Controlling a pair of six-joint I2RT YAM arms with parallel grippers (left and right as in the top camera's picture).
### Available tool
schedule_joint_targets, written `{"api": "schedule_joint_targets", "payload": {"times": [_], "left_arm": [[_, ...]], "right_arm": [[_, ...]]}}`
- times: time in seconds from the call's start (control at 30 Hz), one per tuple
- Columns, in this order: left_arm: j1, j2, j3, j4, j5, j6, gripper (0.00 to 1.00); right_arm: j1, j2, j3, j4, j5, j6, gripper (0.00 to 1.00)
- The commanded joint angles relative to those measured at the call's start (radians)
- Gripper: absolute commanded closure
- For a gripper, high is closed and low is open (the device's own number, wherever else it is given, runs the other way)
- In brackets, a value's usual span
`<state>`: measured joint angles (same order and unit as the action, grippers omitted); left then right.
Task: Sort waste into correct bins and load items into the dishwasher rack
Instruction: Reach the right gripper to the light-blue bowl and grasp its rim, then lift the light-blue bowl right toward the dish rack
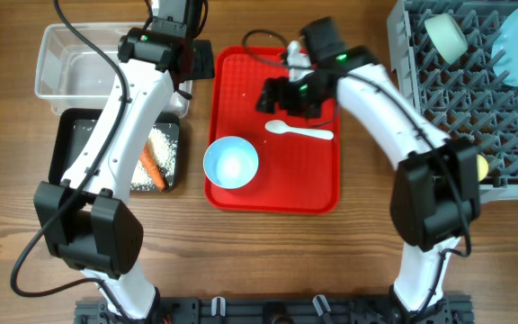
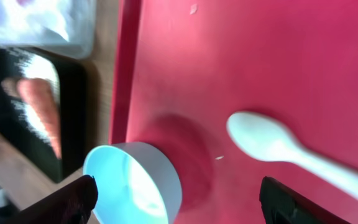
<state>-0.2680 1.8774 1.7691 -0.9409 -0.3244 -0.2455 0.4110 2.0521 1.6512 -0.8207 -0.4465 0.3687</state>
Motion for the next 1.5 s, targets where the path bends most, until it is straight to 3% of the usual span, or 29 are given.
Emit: {"api": "schedule_joint_targets", "payload": {"times": [0.0, 0.13, 0.33, 0.53, 0.7, 0.87, 1.0, 1.23, 1.4, 1.47], "left_arm": [[0.002, -0.005, 0.011, 0.016, 0.137, 0.006, 0.0], [0.02, -0.011, 0.011, 0.006, 0.14, 0.001, 0.0], [0.203, -0.049, 0.011, 0.006, 0.4, 0.001, 0.0], [0.371, -0.05, 0.011, 0.001, 0.555, 0.001, 0.0], [0.438, -0.05, 0.011, -0.01, 0.578, 0.001, 0.0], [0.448, -0.051, 0.011, -0.008, 0.578, 0.002, 0.0], [0.448, -0.051, 0.011, 0.005, 0.578, 0.002, 0.0], [0.448, -0.05, 0.011, 0.002, 0.578, 0.002, 0.0], [0.448, -0.05, 0.011, 0.002, 0.578, 0.002, 0.0], [0.448, -0.05, 0.011, 0.002, 0.578, 0.002, 0.0]], "right_arm": [[0.08, -0.013, -0.06, 0.032, 0.158, 0.124, 0.15], [0.107, -0.013, -0.095, 0.057, 0.162, 0.136, 0.26], [0.135, -0.013, -0.144, 0.093, 0.163, 0.147, 0.46], [0.136, -0.013, -0.173, 0.135, 0.158, 0.159, 0.67], [0.139, -0.013, -0.173, 0.139, 0.158, 0.157, 0.7], [0.144, -0.013, -0.173, 0.171, 0.135, 0.111, 0.48], [0.144, -0.014, -0.172, 0.208, 0.078, 0.025, 0.44], [0.159, -0.013, -0.173, 0.172, 0.061, -0.028, 0.61], [0.172, -0.013, -0.173, 0.137, 0.066, -0.024, 0.64], [0.172, -0.013, -0.173, 0.124, 0.086, 0.007, 0.75]]}}
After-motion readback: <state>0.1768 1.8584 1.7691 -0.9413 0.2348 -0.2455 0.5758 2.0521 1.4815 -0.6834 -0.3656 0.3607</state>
